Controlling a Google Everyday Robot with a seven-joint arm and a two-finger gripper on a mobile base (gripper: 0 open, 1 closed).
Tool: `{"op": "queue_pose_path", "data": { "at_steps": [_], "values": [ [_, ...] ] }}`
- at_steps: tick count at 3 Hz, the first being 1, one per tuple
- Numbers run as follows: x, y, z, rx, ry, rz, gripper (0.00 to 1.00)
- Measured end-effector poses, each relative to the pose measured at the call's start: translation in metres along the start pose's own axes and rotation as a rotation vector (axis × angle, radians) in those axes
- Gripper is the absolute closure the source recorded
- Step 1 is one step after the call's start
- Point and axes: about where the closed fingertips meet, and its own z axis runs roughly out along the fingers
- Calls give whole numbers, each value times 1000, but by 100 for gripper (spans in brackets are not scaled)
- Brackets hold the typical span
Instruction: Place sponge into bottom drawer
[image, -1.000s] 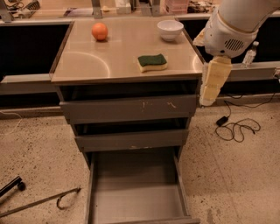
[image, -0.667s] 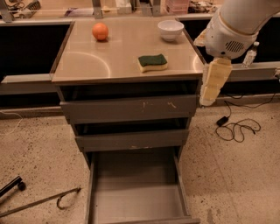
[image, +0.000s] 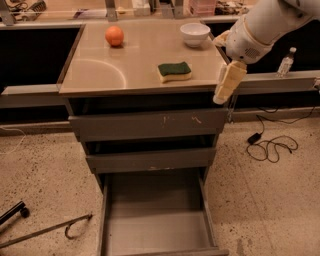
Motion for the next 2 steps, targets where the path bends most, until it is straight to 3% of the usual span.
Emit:
{"op": "queue_pose_path", "data": {
  "at_steps": [1, 2],
  "values": [
    [2, -38, 40, 15, -79, 13, 0],
    [2, -39, 40, 15, -79, 13, 0]
  ]
}}
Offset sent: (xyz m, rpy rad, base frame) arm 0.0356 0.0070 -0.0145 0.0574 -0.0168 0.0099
